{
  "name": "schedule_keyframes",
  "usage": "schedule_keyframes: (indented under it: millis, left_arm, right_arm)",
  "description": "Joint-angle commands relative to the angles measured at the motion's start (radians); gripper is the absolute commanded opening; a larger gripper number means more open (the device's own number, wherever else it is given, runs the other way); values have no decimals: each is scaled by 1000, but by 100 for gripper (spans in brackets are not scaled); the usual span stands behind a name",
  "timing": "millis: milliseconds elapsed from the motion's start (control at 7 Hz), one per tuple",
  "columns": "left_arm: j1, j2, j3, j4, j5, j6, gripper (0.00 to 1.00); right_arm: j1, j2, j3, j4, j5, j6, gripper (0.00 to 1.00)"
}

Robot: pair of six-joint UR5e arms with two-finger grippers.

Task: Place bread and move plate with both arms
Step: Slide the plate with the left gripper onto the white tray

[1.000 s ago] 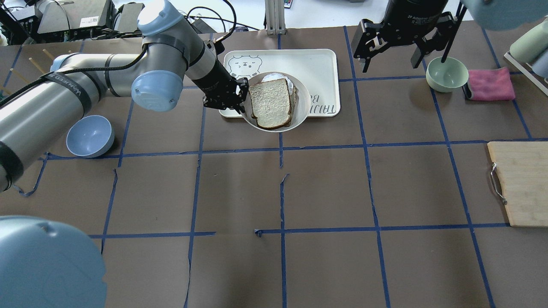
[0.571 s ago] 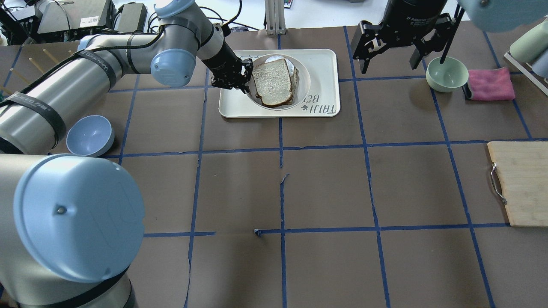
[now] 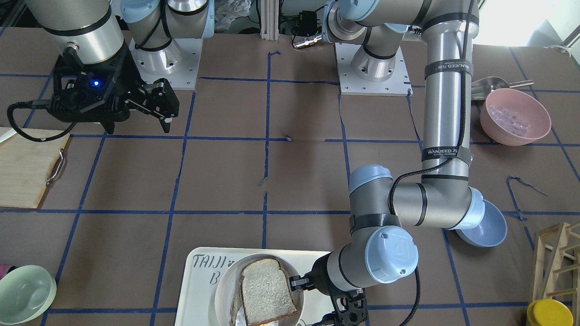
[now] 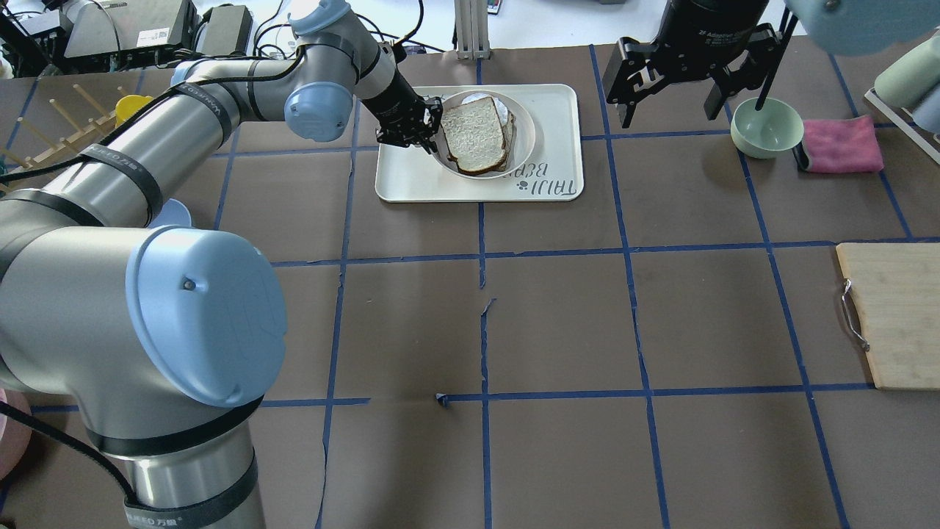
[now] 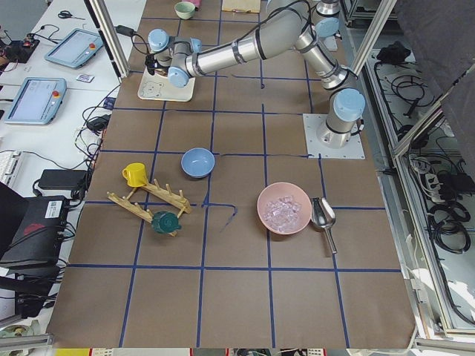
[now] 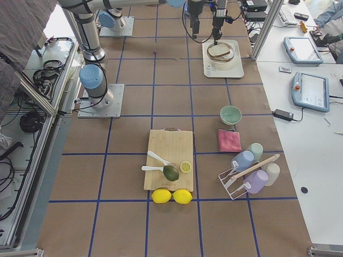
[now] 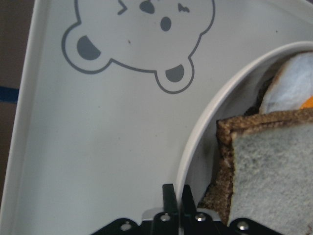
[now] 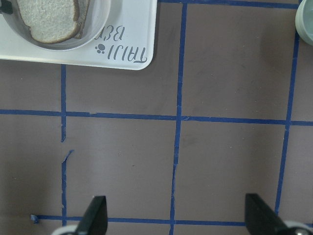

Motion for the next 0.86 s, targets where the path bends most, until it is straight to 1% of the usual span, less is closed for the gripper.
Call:
schedule_keyframes:
  millis: [0,143,286,429,571,714]
  left_arm:
    - [0,-12,6,1,-4,10,48]
    - [0,-9,5,-2,-31,7,99]
    - [-2,15,1,-19,-33,4,100]
    - [-3,57,8,-121,-25,4,100]
    - [5,110,-8,-172,-21,7,100]
    - [12,170,-23,-242,121,40,100]
  right_arm:
    - [-1,-1,0,5,-1,4,100]
    - [-1,-3,0,6,-1,1,100]
    - [-1,-6,0,6,-3,6,100]
    - [1,-9,0,6,-1,7,100]
    - [1,-12,-3,0,0,7,100]
    - [1,-10,-1,5,-1,7,100]
